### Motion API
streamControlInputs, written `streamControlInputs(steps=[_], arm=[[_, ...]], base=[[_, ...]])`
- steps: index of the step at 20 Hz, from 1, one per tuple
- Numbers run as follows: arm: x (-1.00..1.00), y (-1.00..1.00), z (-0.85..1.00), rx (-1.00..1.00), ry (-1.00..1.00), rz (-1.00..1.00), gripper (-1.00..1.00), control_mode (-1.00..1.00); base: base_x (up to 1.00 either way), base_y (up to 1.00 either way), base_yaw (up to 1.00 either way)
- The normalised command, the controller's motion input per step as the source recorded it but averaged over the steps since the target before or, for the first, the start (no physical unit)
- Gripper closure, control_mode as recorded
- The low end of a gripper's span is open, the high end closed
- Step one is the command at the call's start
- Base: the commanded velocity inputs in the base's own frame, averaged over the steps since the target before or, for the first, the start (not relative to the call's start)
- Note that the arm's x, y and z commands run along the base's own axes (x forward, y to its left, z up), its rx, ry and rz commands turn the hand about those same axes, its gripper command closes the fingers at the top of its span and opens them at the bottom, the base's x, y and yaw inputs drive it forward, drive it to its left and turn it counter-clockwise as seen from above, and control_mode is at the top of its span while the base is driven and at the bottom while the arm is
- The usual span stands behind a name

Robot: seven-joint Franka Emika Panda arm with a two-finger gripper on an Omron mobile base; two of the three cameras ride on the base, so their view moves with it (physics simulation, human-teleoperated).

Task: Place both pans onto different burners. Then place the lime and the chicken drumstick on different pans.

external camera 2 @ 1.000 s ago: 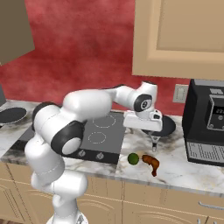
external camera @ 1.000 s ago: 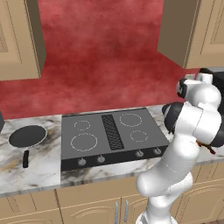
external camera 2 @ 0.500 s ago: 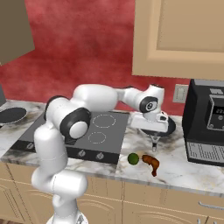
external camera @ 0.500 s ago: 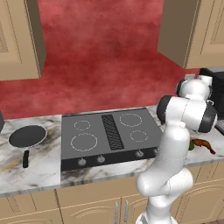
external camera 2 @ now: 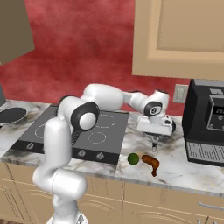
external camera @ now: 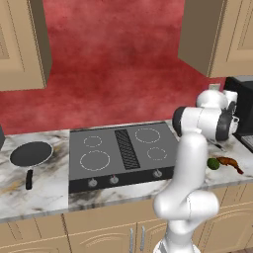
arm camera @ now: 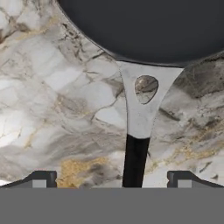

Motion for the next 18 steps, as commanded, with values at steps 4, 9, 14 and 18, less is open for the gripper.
streamControlInputs(steps=[4,9,14,18], arm=[[0.25,-0.24,-0.36,0.01,0.0,0.0,-1.0,-1.0],[0.25,-0.21,-0.35,0.01,0.0,0.0,-1.0,-1.0],[0.26,-0.05,-0.25,0.0,0.0,0.0,-1.0,-1.0],[0.18,0.0,-0.22,0.0,0.0,0.0,-1.0,-1.0]], base=[[0.0,0.0,0.0],[0.0,0.0,0.0],[0.0,0.0,0.0],[0.0,0.0,0.0]])
